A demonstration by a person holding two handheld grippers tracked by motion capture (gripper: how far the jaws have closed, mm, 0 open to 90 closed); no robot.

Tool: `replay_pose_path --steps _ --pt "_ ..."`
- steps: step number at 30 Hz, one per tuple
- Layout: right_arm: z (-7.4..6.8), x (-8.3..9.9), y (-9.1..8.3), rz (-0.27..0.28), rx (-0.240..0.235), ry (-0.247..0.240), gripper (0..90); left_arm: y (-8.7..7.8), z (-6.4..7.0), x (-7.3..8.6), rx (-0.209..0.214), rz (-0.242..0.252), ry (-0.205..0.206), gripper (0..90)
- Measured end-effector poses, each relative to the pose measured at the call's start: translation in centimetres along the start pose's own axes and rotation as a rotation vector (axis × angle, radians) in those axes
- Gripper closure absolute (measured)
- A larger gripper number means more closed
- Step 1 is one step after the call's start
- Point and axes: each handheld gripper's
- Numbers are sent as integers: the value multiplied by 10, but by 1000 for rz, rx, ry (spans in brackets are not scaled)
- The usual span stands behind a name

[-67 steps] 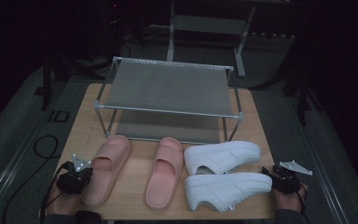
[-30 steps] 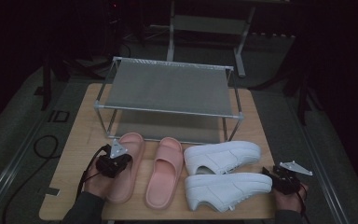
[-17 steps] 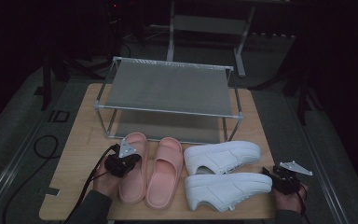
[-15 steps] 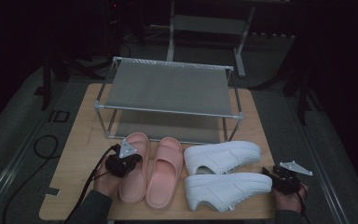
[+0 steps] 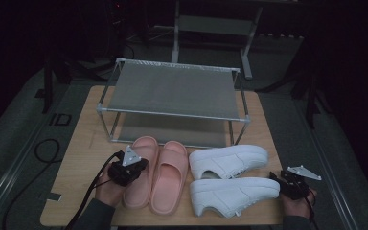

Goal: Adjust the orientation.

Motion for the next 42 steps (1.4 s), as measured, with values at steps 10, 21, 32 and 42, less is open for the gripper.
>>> replay_pose_path --steps 10,21,32,42 --pt "0 0 0 0 0 0 495 0 33 -15 105 28 77 897" --pt "0 0 0 1 0 0 494 36 55 -26 77 -11 67 900" --pt "0 0 0 0 0 0 492 34 53 -27 1 1 26 900" --pt "0 0 0 0 -1 -1 492 26 47 -22 -51 -6 10 900"
Point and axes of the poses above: each handheld gripper's, and its own axes: y roughly forward along the jaws, x roughly out of its underside, z roughly to its right, and after that the axes turned 4 degrees about -y, right-handed
